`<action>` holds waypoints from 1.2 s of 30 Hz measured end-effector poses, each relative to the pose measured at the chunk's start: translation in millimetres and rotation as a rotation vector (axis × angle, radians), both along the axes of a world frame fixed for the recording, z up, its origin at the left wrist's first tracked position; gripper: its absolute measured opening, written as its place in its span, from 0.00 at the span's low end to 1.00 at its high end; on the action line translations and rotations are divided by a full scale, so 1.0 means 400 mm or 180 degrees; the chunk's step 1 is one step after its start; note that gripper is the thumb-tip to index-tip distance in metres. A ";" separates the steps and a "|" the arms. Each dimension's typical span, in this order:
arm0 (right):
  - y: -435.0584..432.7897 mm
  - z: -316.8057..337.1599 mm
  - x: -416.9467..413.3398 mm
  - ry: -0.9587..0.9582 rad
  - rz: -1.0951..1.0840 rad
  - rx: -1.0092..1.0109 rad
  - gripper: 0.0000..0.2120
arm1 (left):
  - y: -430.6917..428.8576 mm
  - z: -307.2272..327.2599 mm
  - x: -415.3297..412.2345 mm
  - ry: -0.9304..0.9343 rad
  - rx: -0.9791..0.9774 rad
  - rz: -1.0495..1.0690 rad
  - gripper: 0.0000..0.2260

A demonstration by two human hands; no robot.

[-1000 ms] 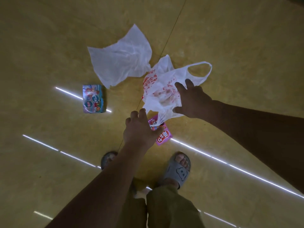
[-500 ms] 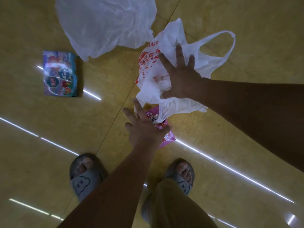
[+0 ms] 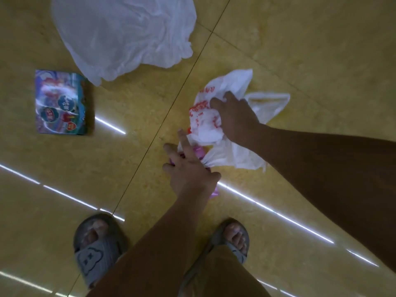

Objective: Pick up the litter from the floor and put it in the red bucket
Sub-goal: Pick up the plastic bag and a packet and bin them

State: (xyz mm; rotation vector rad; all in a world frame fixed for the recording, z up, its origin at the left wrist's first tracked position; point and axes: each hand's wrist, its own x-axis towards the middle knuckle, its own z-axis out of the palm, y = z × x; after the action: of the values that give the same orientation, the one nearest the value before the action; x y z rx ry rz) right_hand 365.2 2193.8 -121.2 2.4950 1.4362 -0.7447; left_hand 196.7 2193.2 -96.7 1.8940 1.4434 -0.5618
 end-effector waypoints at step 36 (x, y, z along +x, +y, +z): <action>0.330 1.481 -0.057 -0.0114 -0.0106 0.0203 0.15 | 0.514 1.351 -0.159 -0.0692 0.0732 -0.0607 0.36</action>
State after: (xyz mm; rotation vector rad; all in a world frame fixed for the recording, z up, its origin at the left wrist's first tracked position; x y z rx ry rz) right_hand 342.2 2325.7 471.1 2.5721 1.4317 -0.6667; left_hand 133.3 2398.8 443.6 2.2141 1.2374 -0.2730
